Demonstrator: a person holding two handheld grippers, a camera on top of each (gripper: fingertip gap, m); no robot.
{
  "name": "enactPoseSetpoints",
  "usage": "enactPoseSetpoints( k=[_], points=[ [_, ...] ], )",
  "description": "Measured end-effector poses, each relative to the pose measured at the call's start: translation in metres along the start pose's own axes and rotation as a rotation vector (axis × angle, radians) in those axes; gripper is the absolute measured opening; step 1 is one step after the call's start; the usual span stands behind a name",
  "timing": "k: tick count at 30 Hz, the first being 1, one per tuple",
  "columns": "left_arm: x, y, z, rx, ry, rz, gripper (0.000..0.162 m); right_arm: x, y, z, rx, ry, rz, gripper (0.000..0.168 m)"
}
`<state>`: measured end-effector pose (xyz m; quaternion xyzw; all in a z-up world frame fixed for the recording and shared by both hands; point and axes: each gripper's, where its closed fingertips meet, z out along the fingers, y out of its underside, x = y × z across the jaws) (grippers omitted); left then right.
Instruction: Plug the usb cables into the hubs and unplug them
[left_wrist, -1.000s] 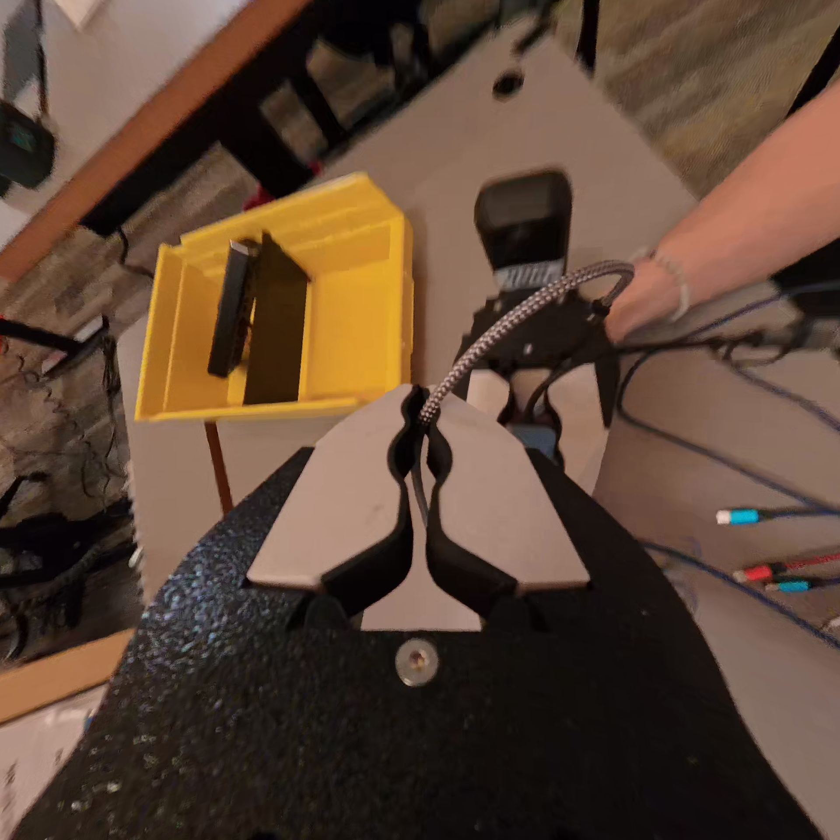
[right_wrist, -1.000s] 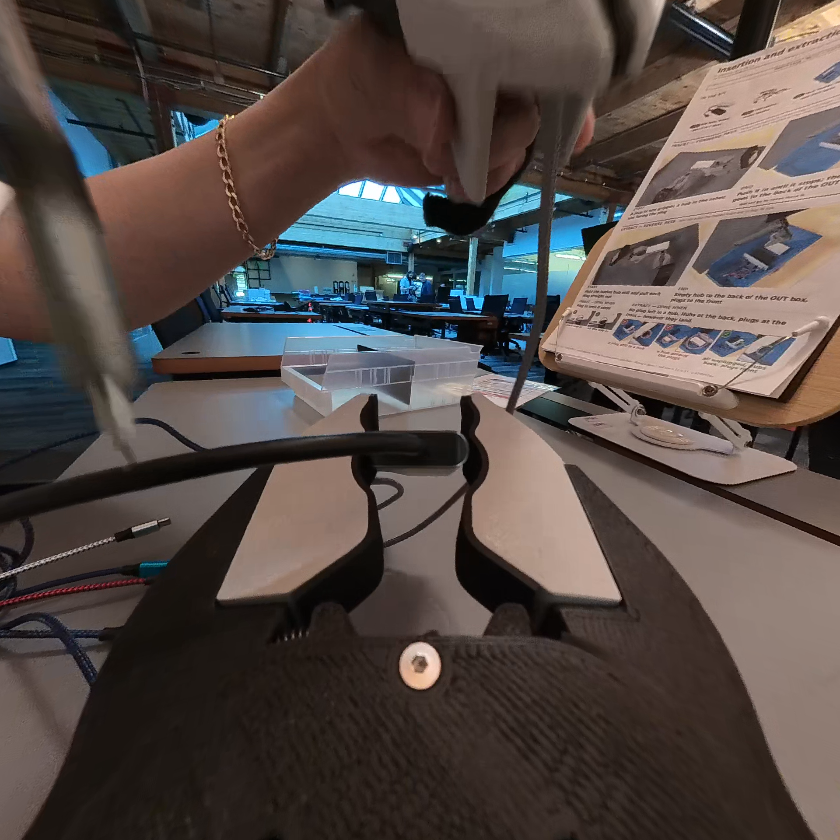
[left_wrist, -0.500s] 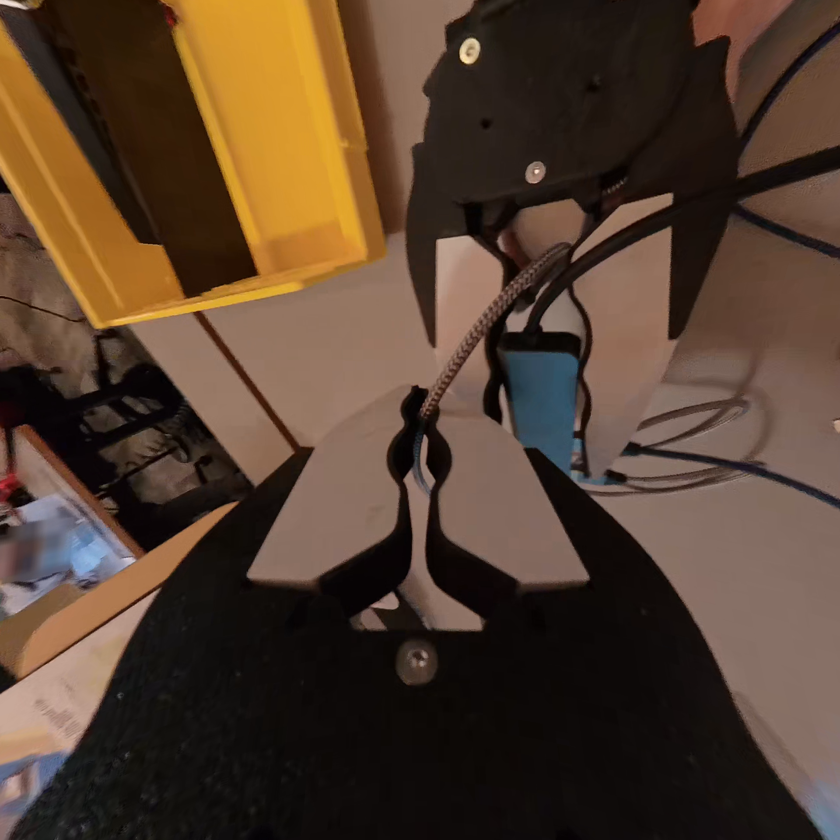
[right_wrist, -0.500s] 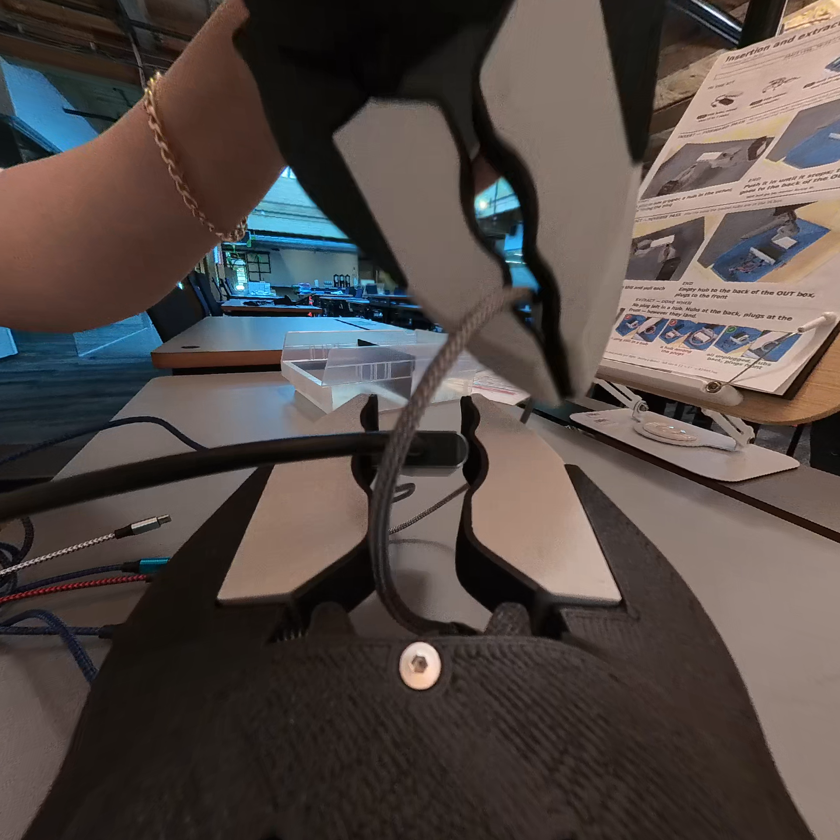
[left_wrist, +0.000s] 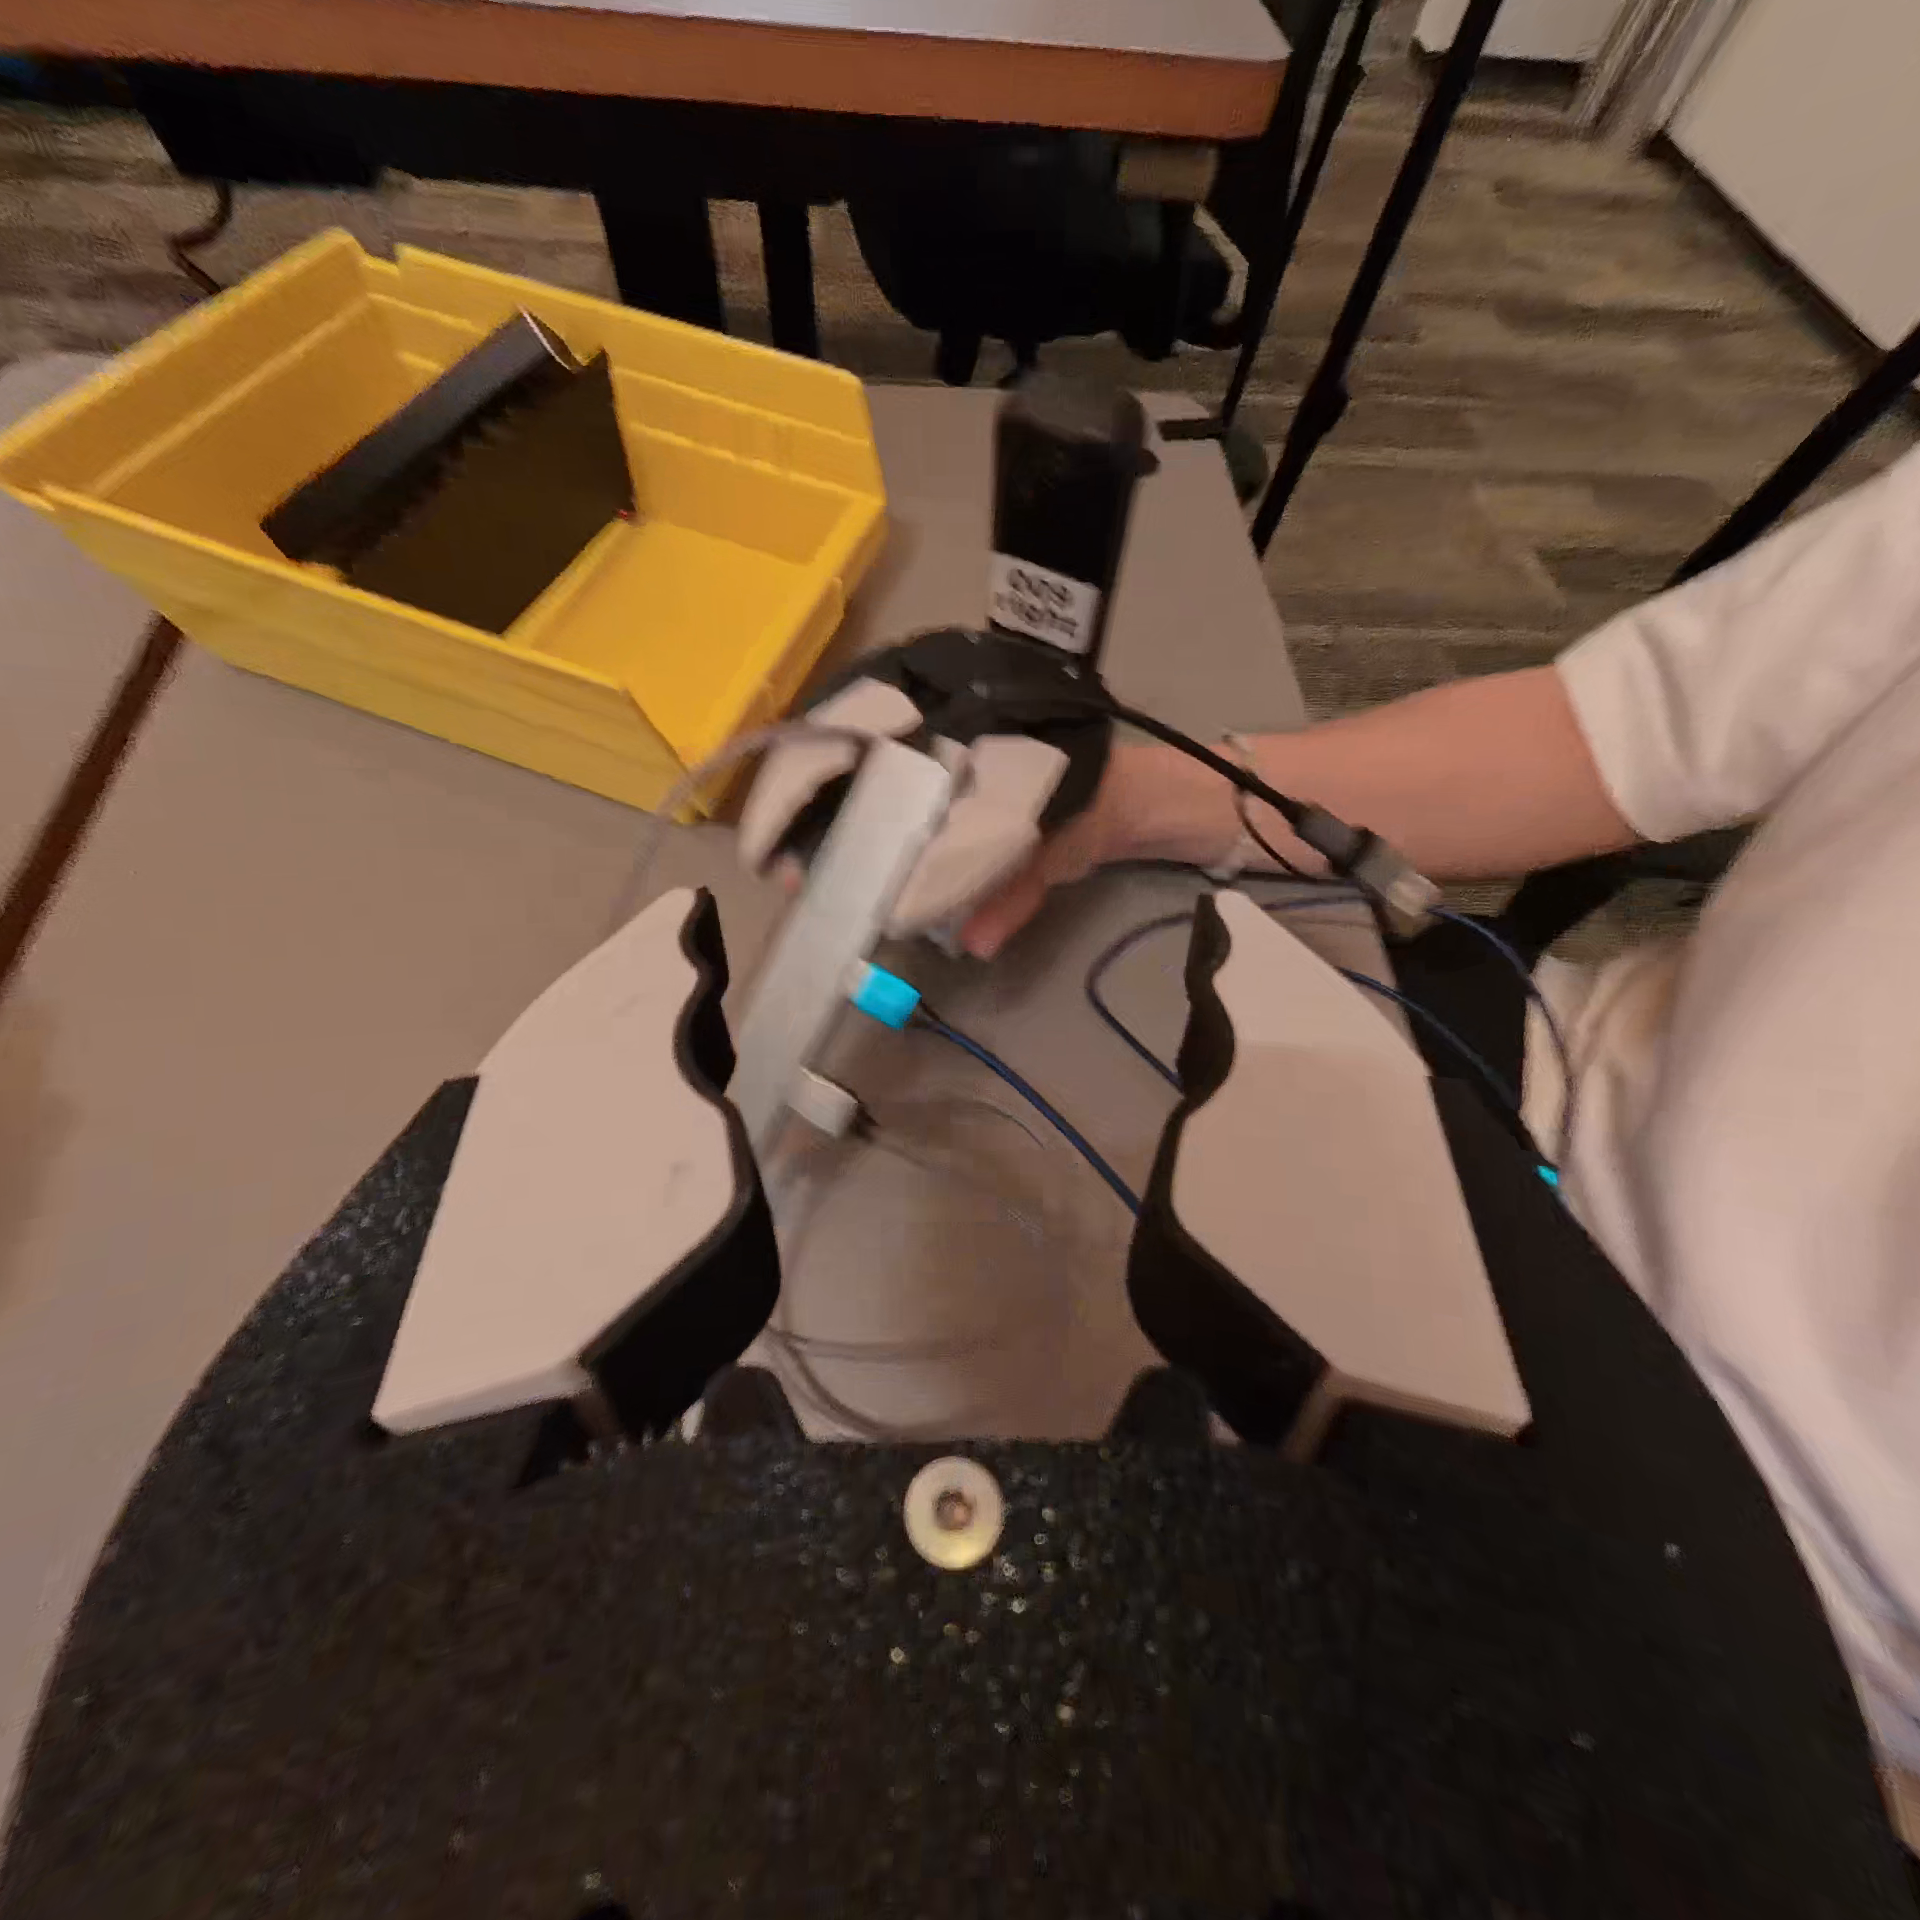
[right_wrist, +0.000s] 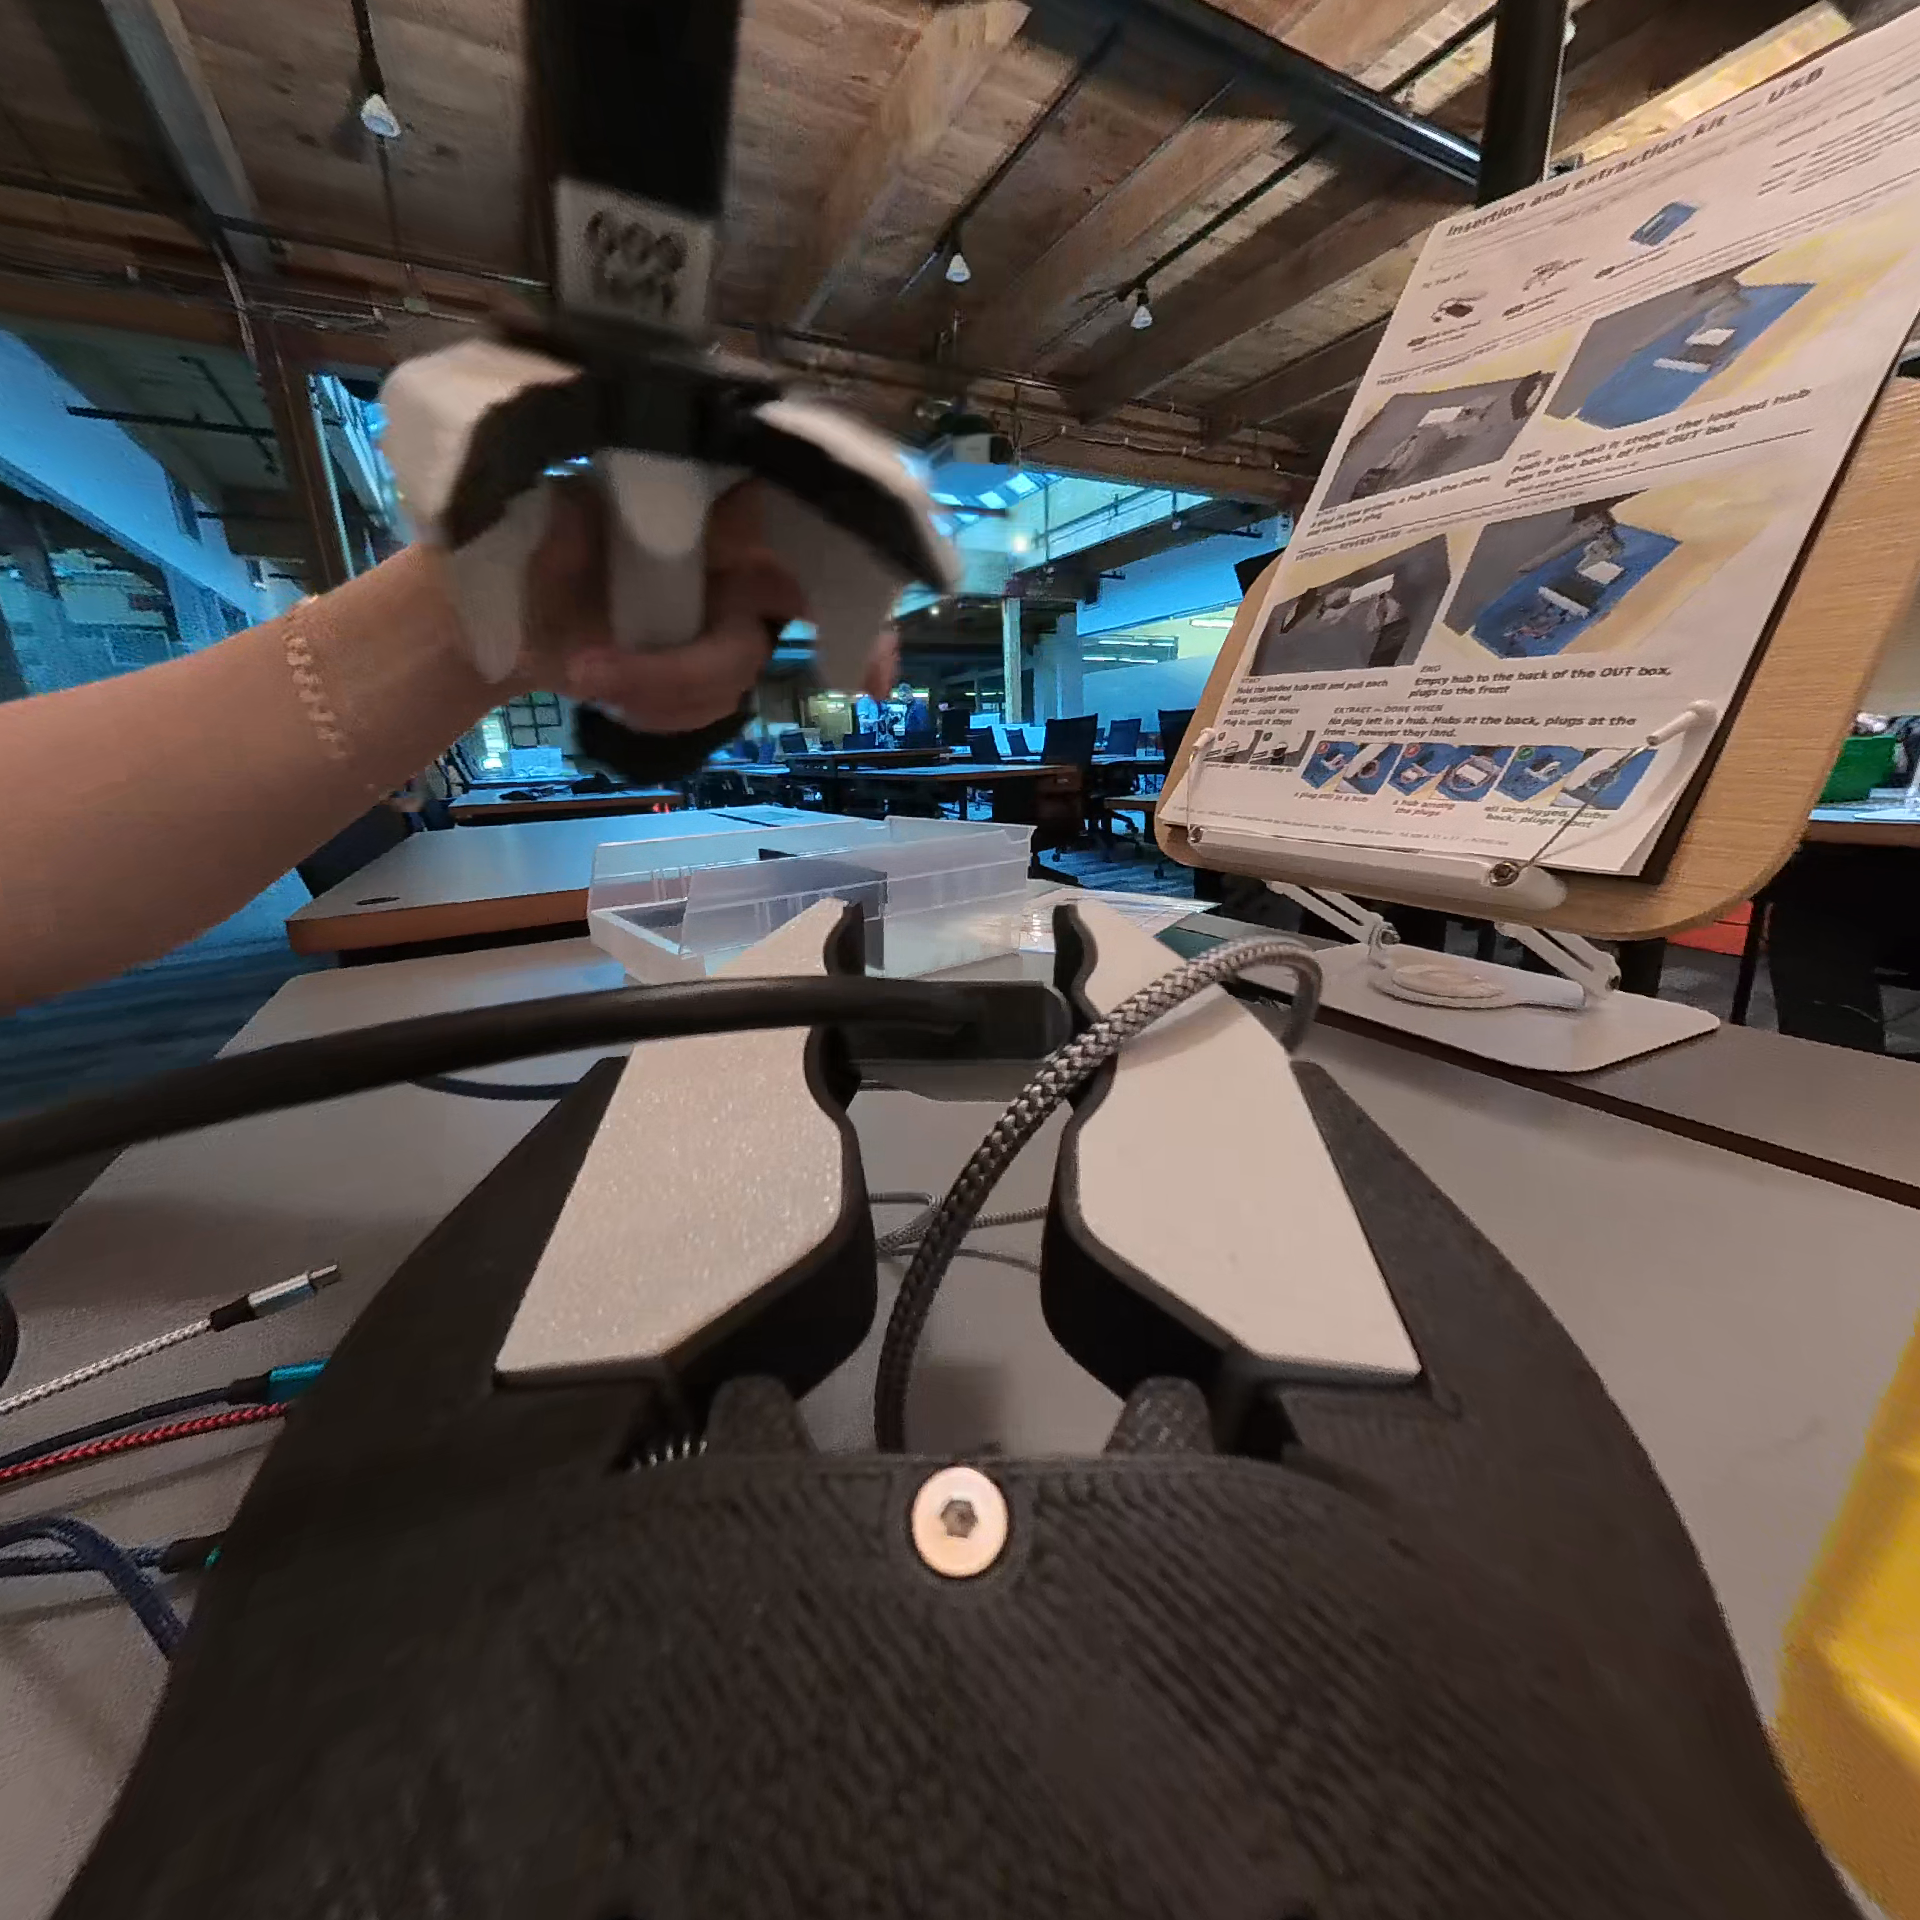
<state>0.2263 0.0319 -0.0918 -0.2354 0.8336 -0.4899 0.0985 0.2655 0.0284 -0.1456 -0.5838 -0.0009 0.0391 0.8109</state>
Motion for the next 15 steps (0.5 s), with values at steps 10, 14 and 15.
enactPoseSetpoints(
  k=[10, 14, 15],
  points=[
    [0.140, 0.188, -0.022, -0.355, -0.162, -0.619, 0.094, 0.004, -0.004, -0.003, 0.028, 0.011, 0.020, 0.036],
    [0.188, 0.192, -0.006, -0.153, -0.280, -0.997, 0.089, 0.003, -0.003, -0.002, 0.021, 0.010, 0.010, 0.036],
    [0.202, 0.189, 0.001, -0.102, -0.270, -1.048, 0.093, 0.002, -0.002, -0.002, 0.019, 0.011, 0.007, 0.036]
  ],
)
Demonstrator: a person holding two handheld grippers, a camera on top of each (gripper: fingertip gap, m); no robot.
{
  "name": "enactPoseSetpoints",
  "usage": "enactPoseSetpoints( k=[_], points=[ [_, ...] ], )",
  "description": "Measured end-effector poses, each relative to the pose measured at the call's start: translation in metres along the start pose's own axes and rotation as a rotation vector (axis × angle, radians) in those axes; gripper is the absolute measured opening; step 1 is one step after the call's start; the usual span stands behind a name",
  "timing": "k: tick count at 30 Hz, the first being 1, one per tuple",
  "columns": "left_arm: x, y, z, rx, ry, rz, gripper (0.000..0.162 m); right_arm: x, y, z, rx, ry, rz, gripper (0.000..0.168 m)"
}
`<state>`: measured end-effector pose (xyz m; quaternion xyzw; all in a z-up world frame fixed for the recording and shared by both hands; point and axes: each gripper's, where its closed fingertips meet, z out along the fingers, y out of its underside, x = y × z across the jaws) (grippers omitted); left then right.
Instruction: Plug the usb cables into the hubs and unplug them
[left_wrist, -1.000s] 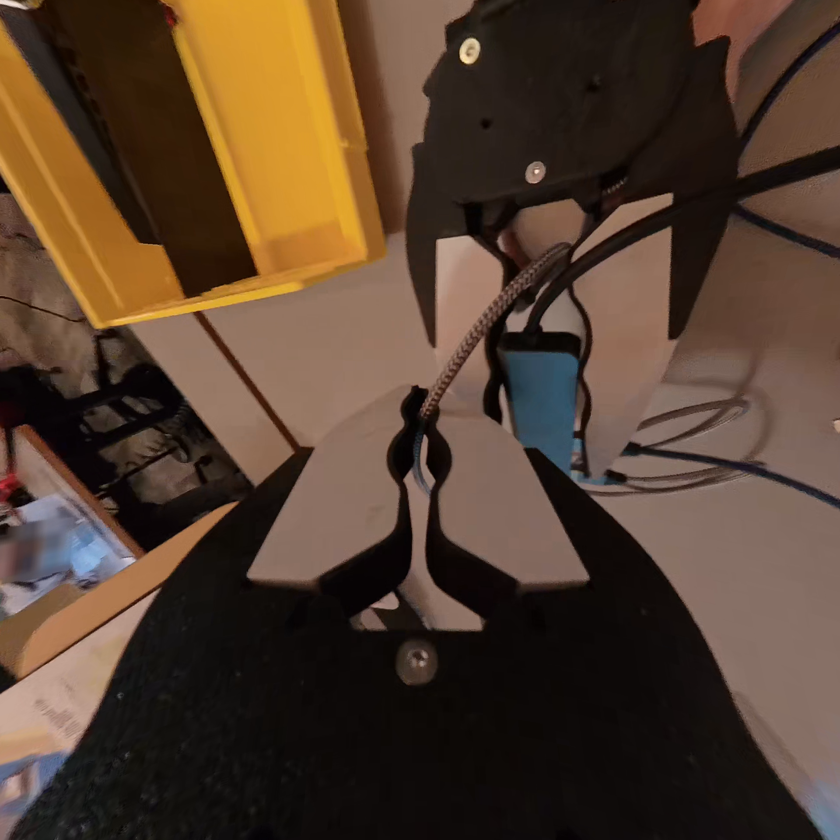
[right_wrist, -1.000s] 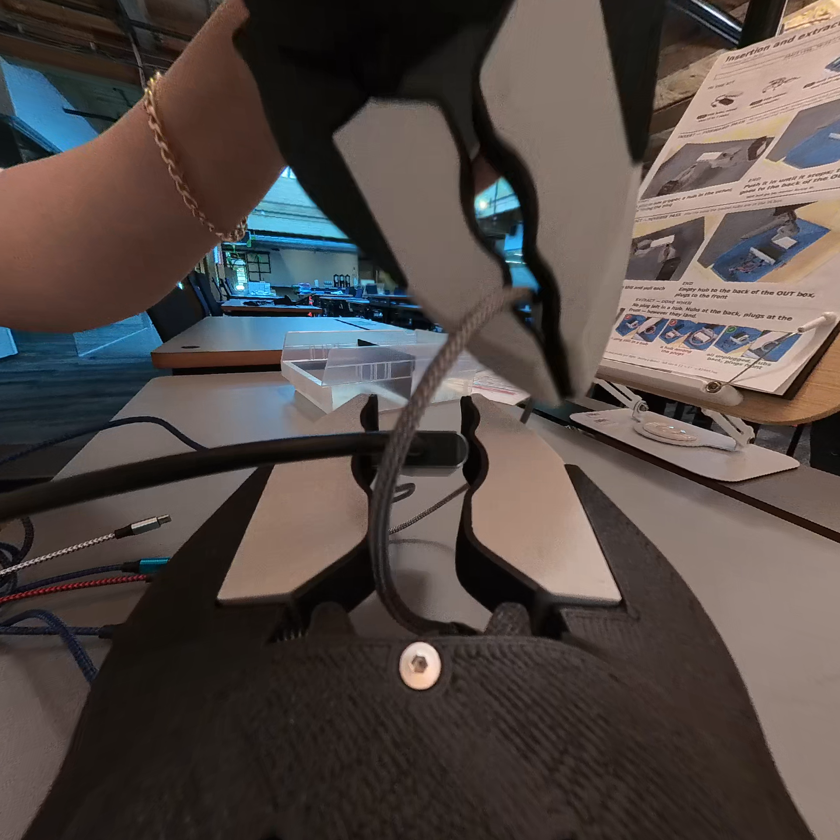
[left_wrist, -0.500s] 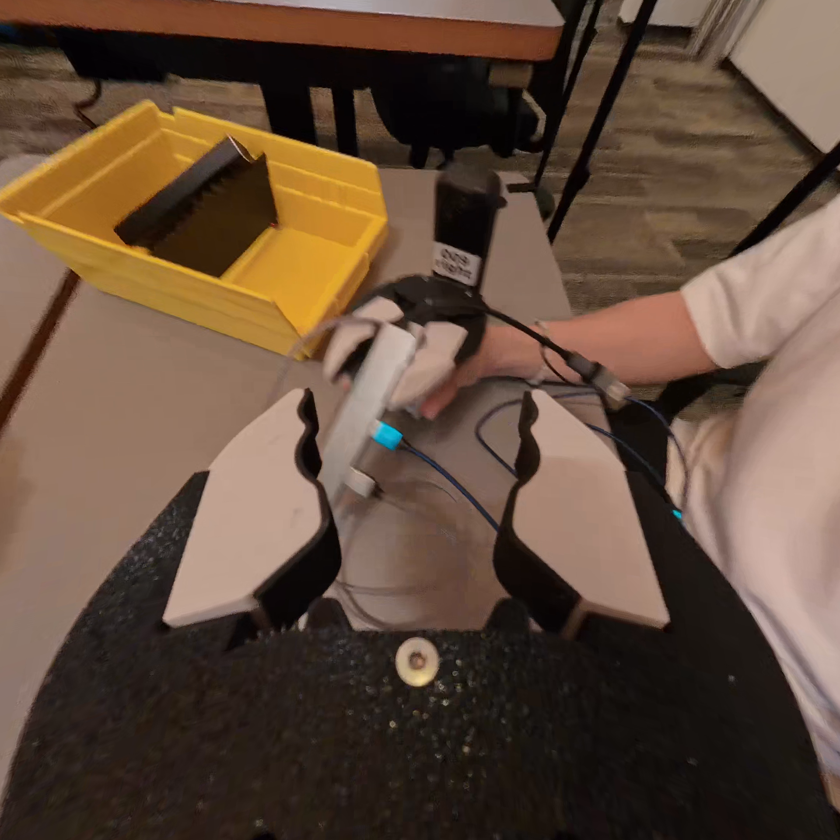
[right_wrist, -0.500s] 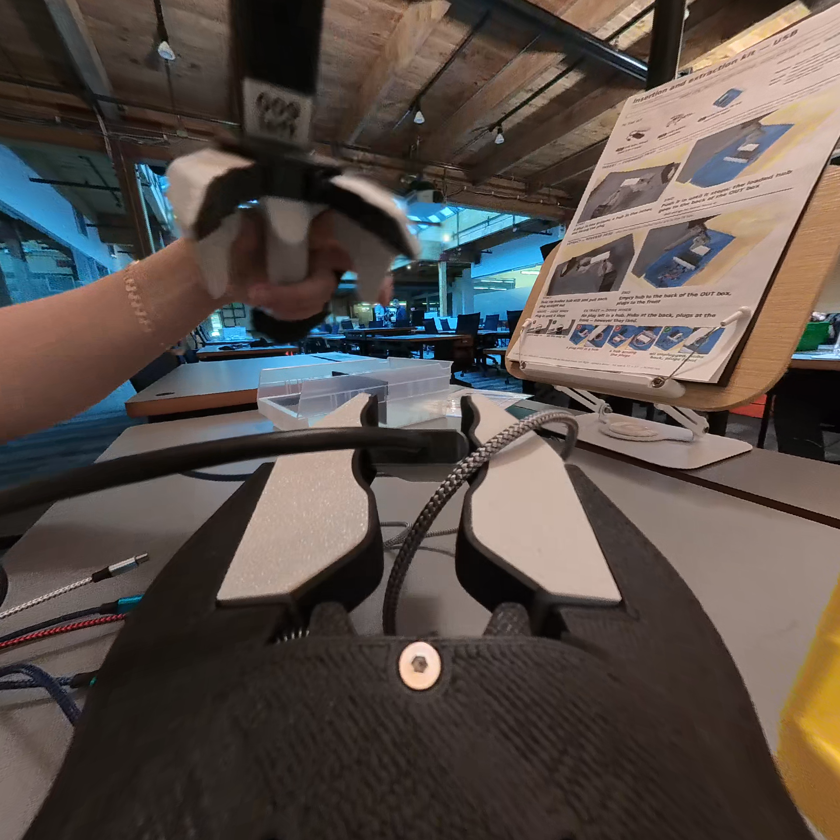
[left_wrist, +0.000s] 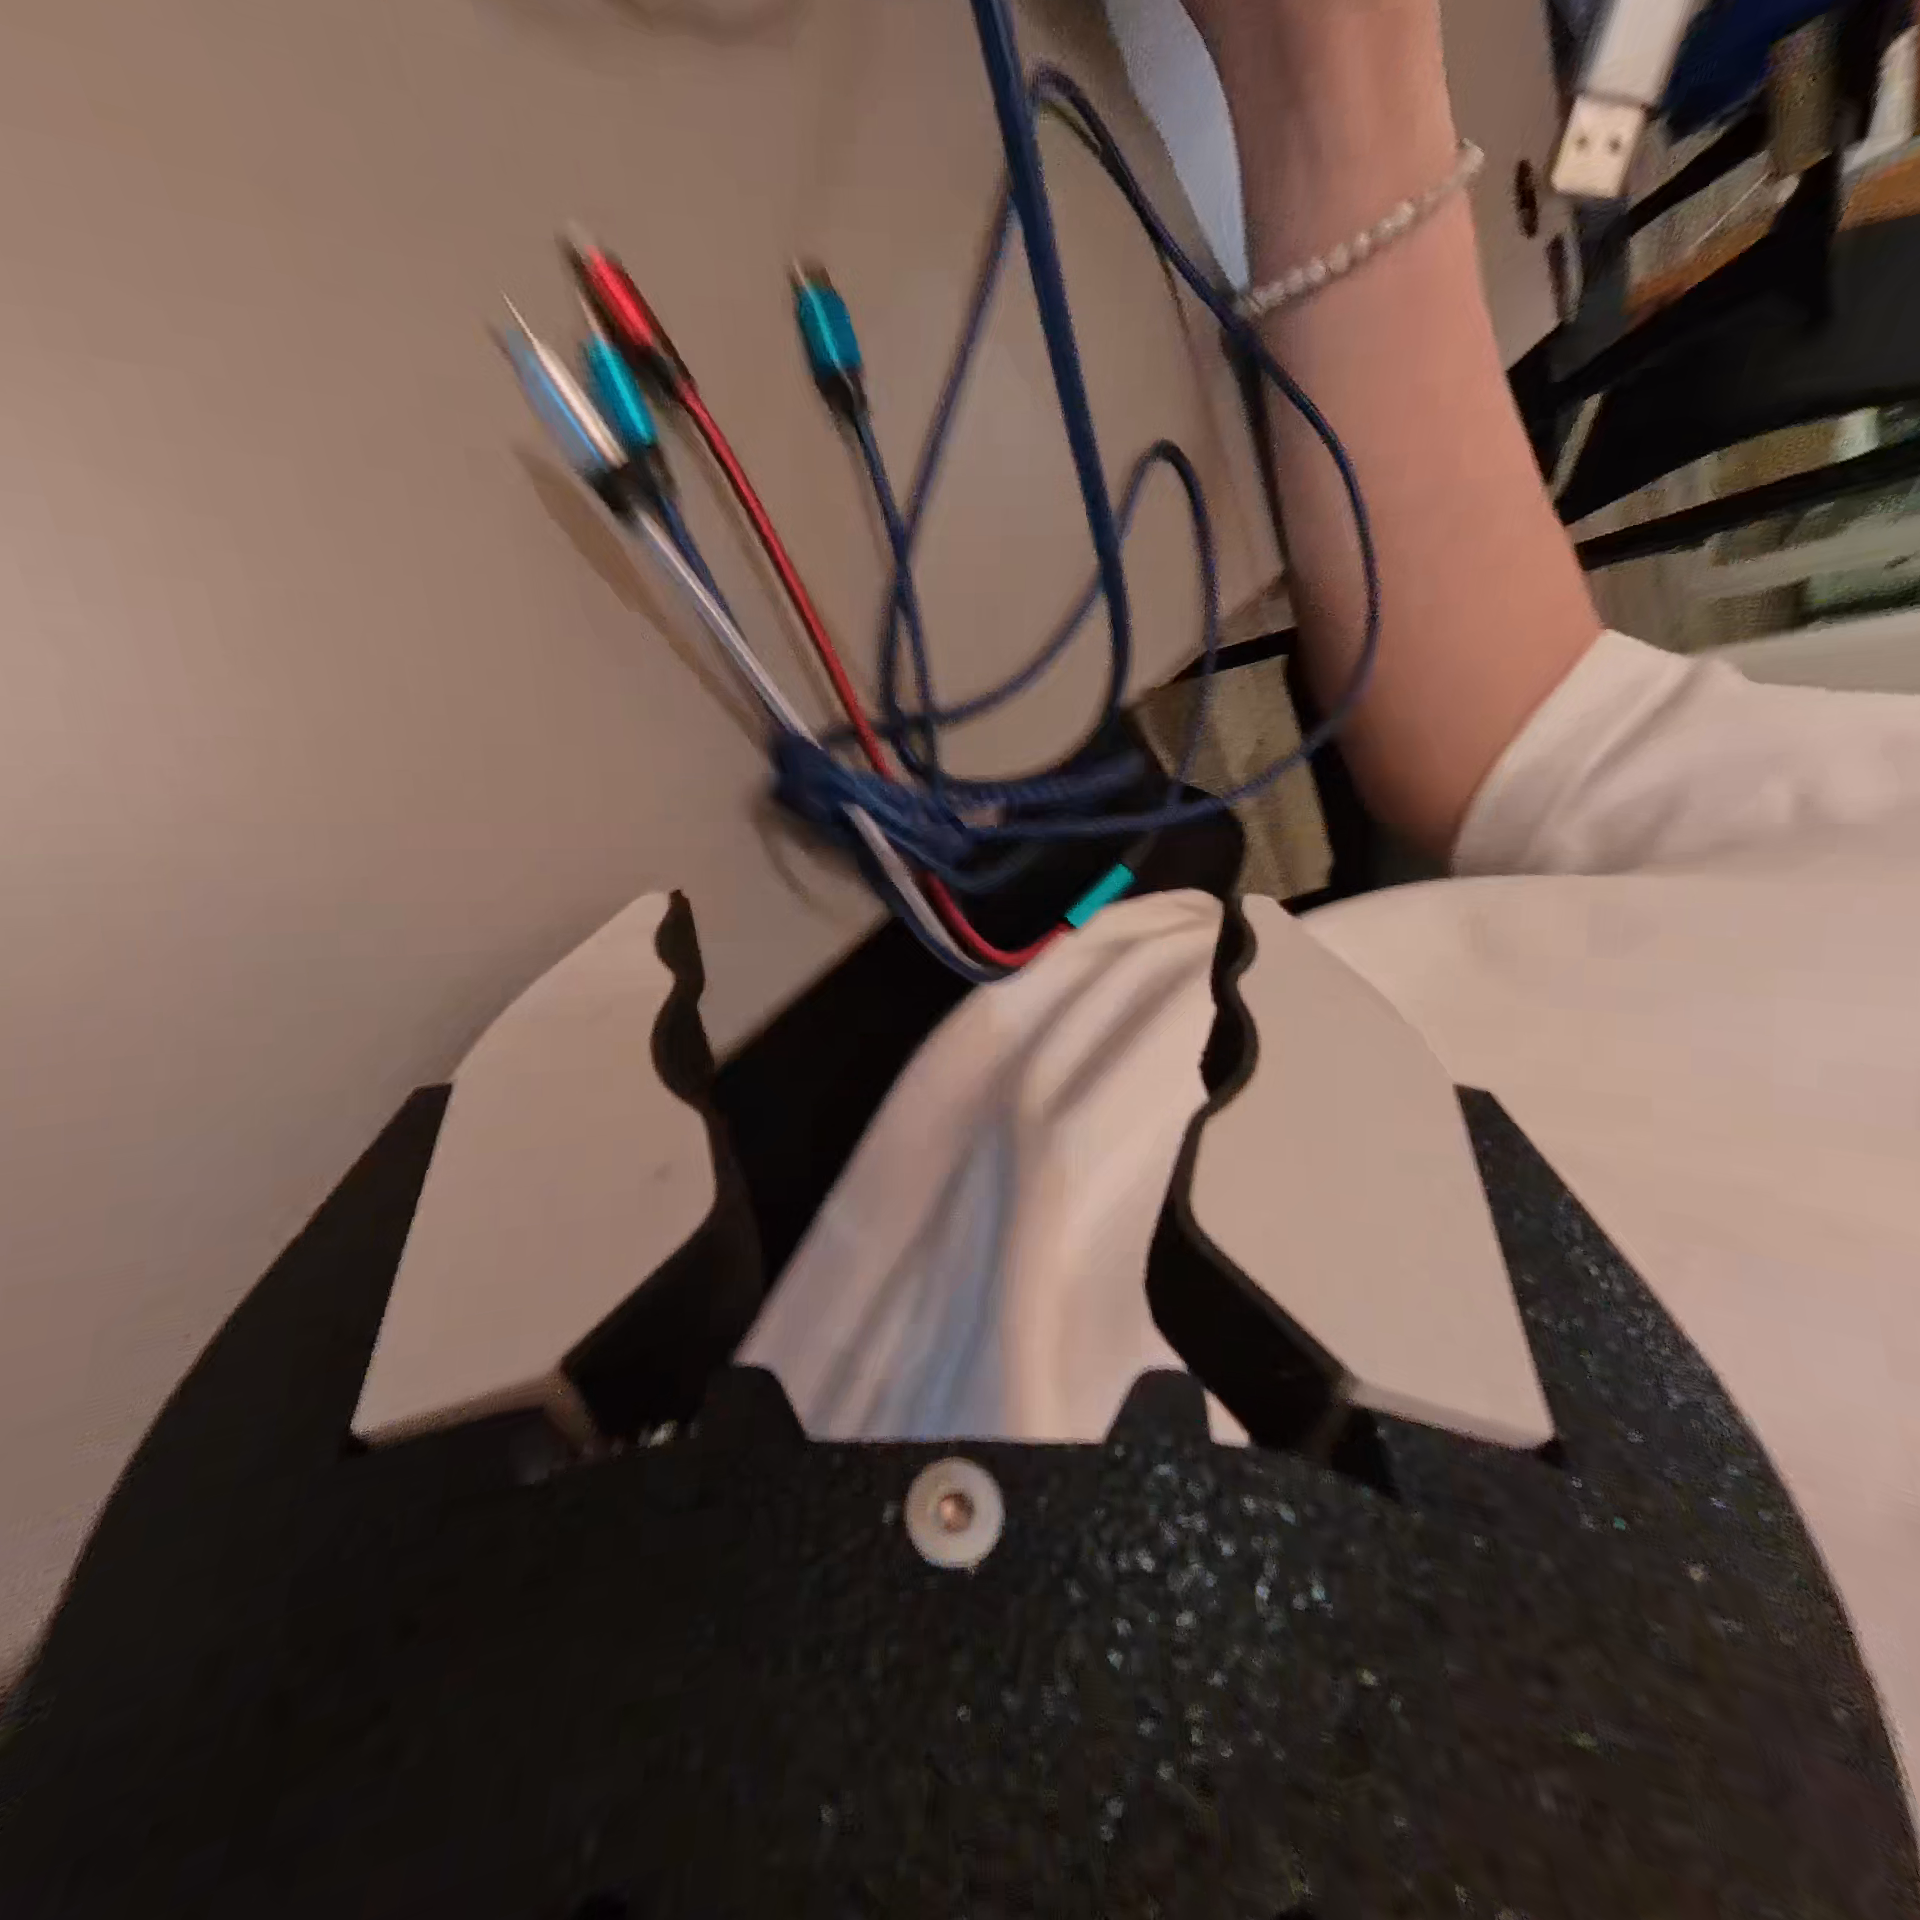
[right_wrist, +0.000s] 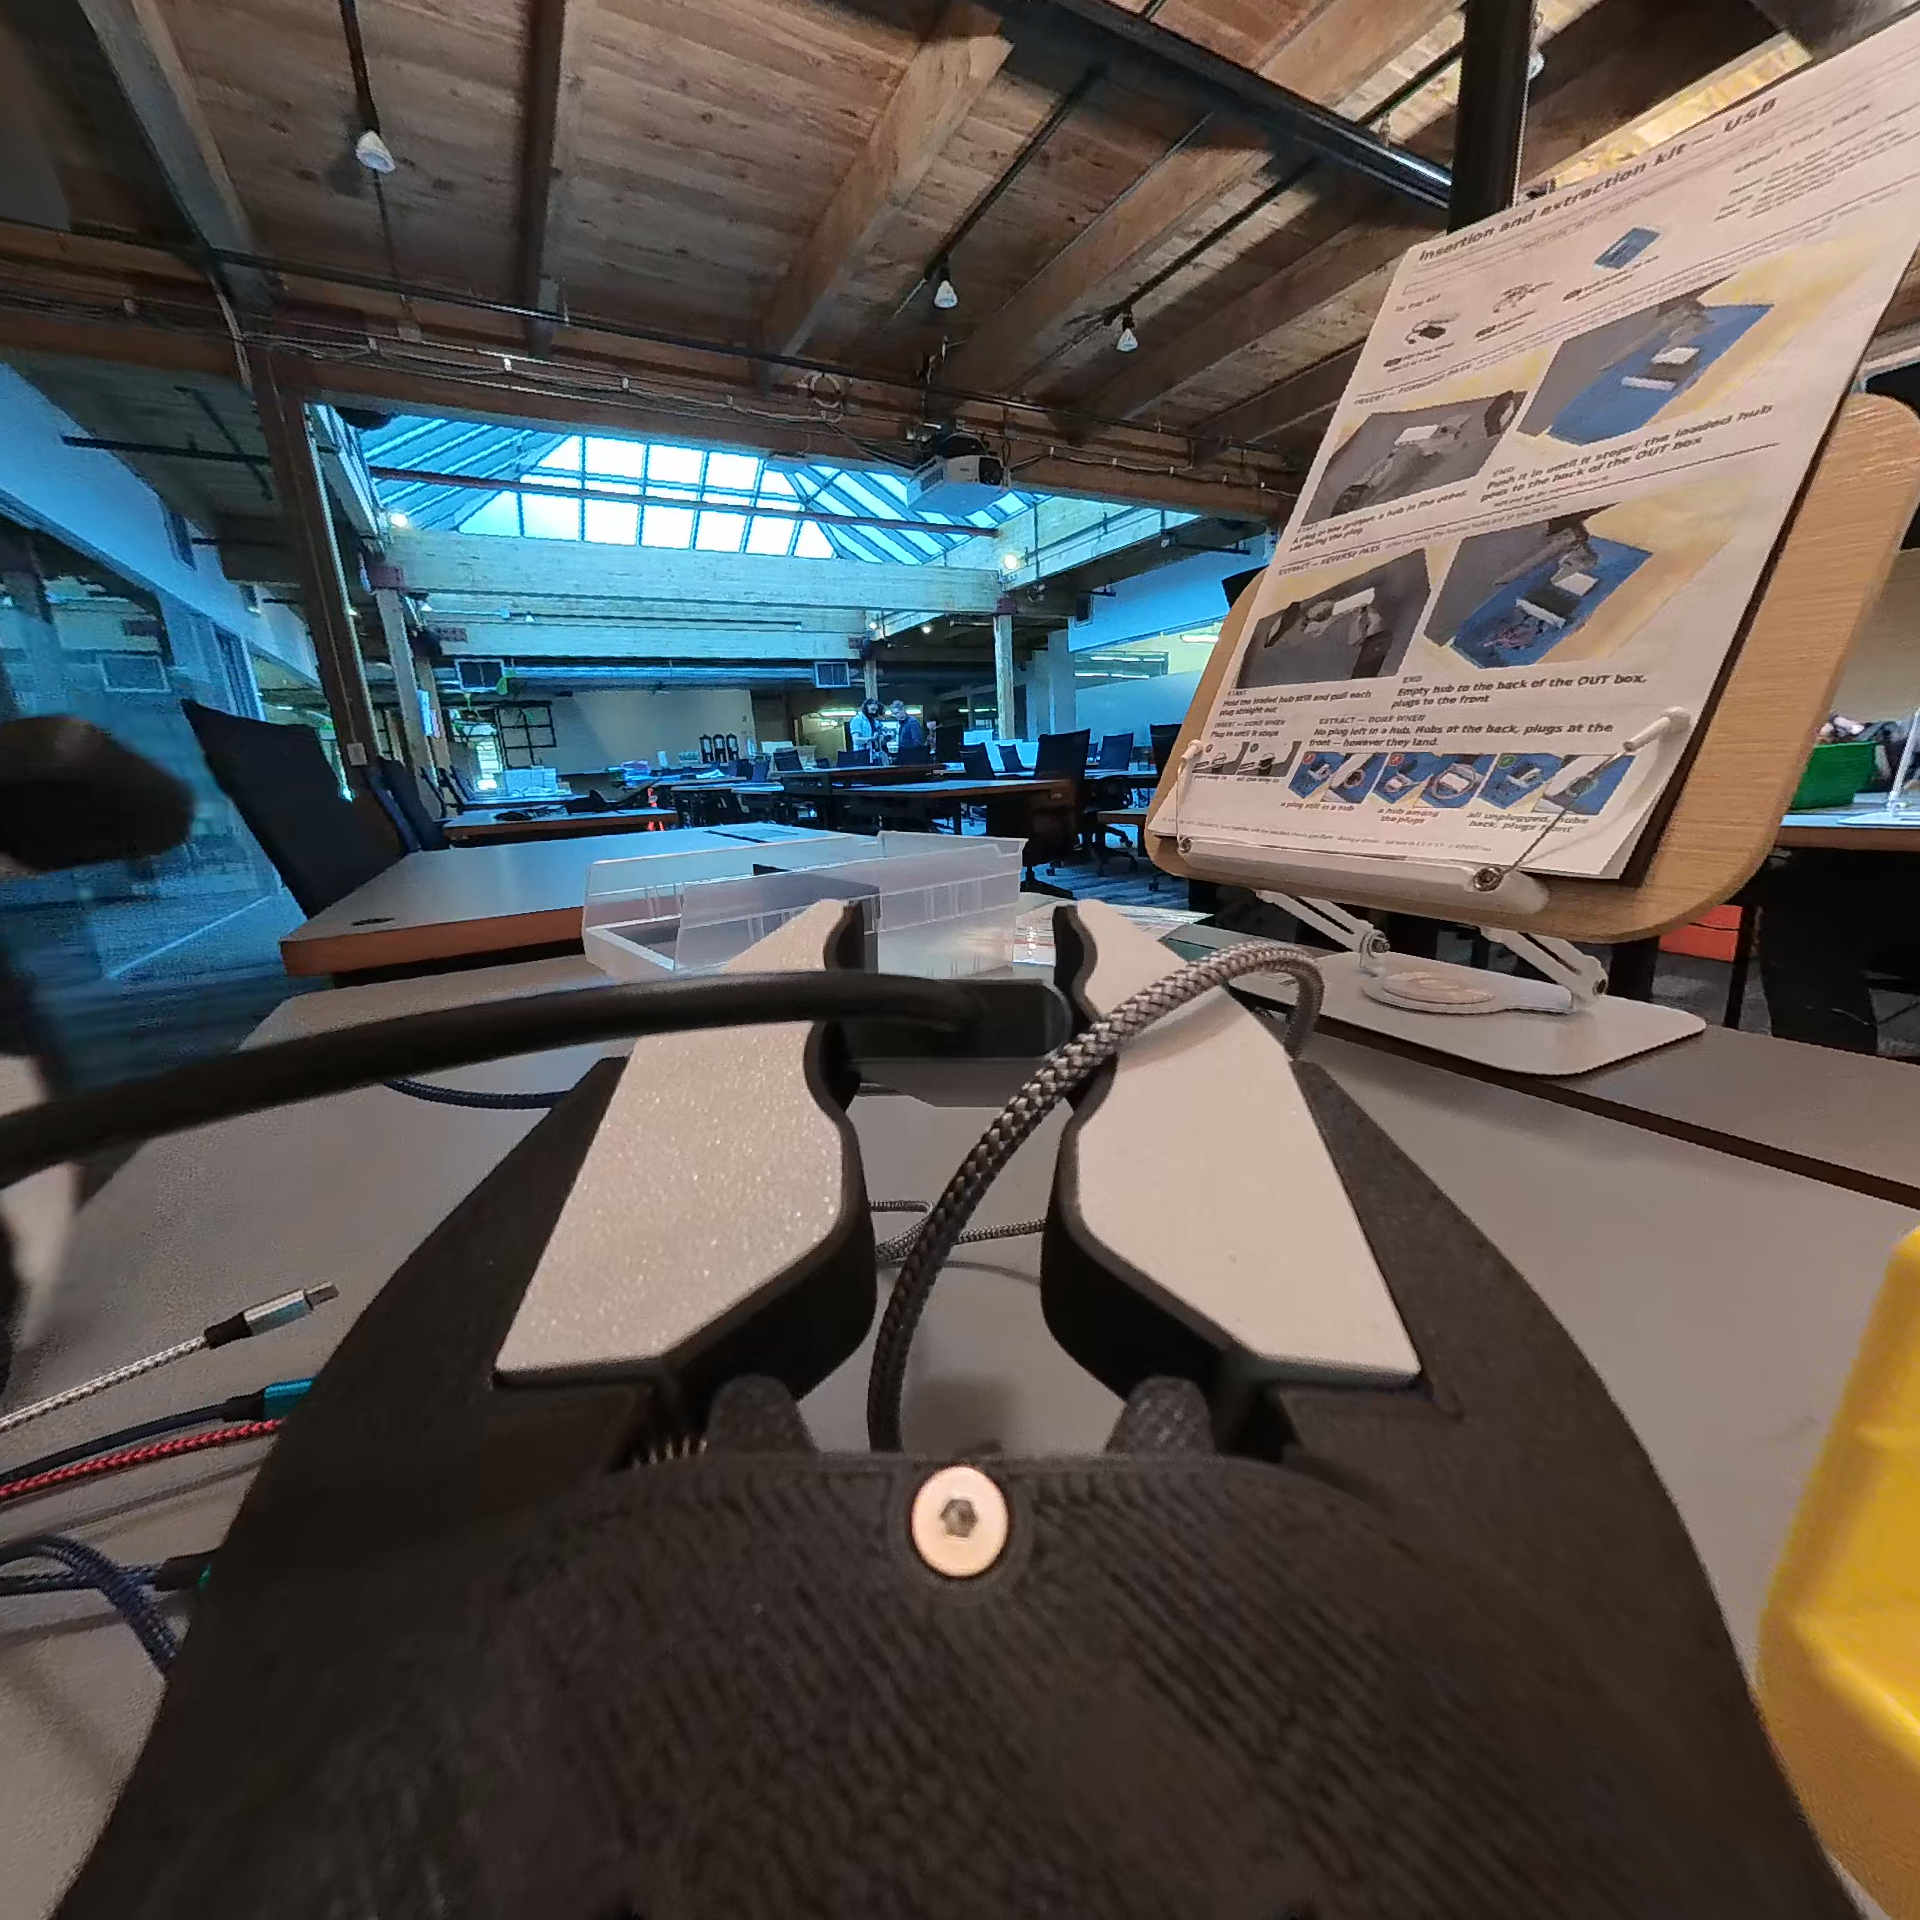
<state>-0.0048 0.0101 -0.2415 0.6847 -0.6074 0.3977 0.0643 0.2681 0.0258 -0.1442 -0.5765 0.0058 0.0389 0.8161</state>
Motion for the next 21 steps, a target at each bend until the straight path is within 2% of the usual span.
enactPoseSetpoints(
  k=[4, 6, 8, 10, 13, 17, 19, 20, 21],
  points=[
    [0.017, 0.043, 0.012, -0.001, -0.010, -0.113, 0.089, 0.000, 0.000, 0.000, 0.002, 0.002, -0.003, 0.036],
    [0.019, 0.052, 0.019, -0.004, 0.009, -0.172, 0.089, 0.000, 0.000, 0.000, 0.003, 0.003, -0.002, 0.036],
    [0.031, 0.049, 0.027, 0.024, 0.131, -0.264, 0.091, -0.001, 0.000, 0.000, -0.001, 0.002, -0.009, 0.036],
    [0.044, 0.040, 0.034, 0.054, 0.280, -0.325, 0.100, -0.003, 0.001, 0.001, -0.011, -0.002, -0.022, 0.036],
    [0.051, 0.029, 0.048, 0.070, 0.419, -0.427, 0.093, -0.005, 0.003, 0.002, -0.023, -0.004, -0.040, 0.036],
    [0.038, 0.019, 0.063, 0.113, 0.428, -0.523, 0.067, -0.006, 0.004, 0.003, -0.029, -0.003, -0.056, 0.036],
    [0.031, 0.020, 0.069, 0.112, 0.394, -0.543, 0.044, -0.007, 0.004, 0.003, -0.030, -0.005, -0.058, 0.036],
    [0.034, 0.019, 0.071, 0.117, 0.420, -0.544, 0.020, -0.007, 0.004, 0.003, -0.031, -0.005, -0.059, 0.036],
    [0.039, 0.018, 0.070, 0.127, 0.457, -0.535, 0.002, -0.007, 0.004, 0.003, -0.032, -0.006, -0.061, 0.036]
  ],
)
